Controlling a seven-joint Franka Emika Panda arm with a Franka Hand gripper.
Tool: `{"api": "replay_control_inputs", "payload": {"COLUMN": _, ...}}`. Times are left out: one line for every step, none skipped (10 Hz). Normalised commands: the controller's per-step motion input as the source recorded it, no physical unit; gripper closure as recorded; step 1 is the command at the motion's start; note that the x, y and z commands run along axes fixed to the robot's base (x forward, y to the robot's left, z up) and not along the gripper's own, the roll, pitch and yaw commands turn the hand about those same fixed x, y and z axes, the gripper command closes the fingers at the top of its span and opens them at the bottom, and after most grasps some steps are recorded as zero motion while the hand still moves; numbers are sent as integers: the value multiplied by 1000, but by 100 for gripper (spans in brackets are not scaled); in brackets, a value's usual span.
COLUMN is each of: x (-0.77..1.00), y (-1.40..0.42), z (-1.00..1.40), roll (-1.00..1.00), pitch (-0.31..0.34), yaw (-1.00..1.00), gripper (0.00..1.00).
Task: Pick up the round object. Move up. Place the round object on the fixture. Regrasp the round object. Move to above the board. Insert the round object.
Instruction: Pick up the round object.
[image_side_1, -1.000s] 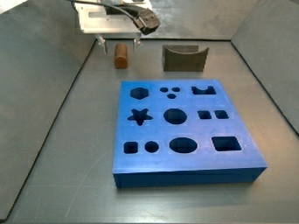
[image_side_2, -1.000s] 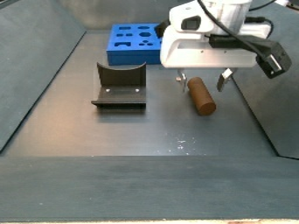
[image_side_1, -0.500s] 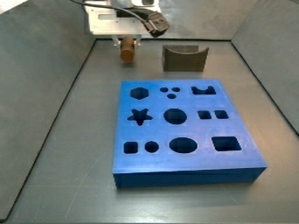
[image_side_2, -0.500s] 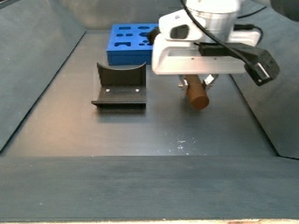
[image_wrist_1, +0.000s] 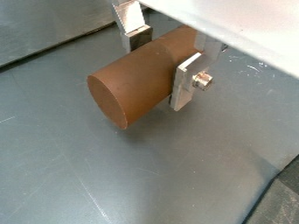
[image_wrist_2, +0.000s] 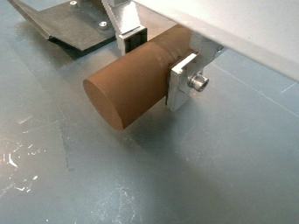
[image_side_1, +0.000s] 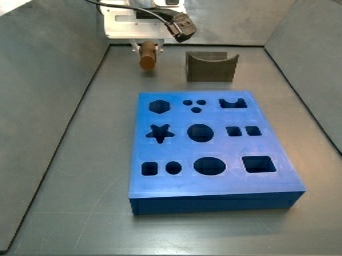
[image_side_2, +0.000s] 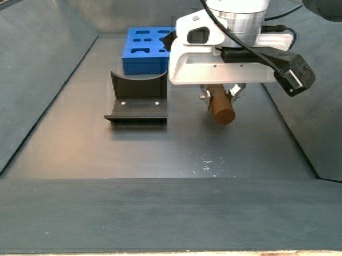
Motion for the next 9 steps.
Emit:
{"api": "replay_control_inputs", "payload": {"x": 17, "y": 0, "z": 0, "roll": 0, "pitch": 0, "yaw": 0, "gripper": 100}}
{"api": "replay_control_inputs", "payload": {"x": 31, "y": 0, "z": 0, "roll": 0, "pitch": 0, "yaw": 0, "gripper": 100}}
{"api": "replay_control_inputs", "payload": {"x": 103, "y": -20, "z": 0, "roll": 37, "pitch": 120, "yaw": 0, "gripper": 100}}
{"api": "replay_control_inputs", "payload": {"x": 0, "y": 0, "z": 0, "roll": 0, "pitch": 0, "yaw": 0, "gripper": 100}}
{"api": "replay_control_inputs", "payload": {"x": 0, "y": 0, "z": 0, "roll": 0, "pitch": 0, "yaw": 0, "gripper": 100}}
{"api": "replay_control_inputs", "payload": {"x": 0, "y": 0, "z": 0, "roll": 0, "pitch": 0, "yaw": 0, "gripper": 100}}
{"api": "replay_control_inputs", "payload": {"x": 0, "y": 0, "z": 0, "roll": 0, "pitch": 0, "yaw": 0, "gripper": 100}}
{"api": "replay_control_inputs", "payload": {"x": 0, "y": 0, "z": 0, "roll": 0, "pitch": 0, "yaw": 0, "gripper": 100}}
{"api": "replay_control_inputs", "payload": {"x": 0, "y": 0, "z": 0, "roll": 0, "pitch": 0, "yaw": 0, "gripper": 100}}
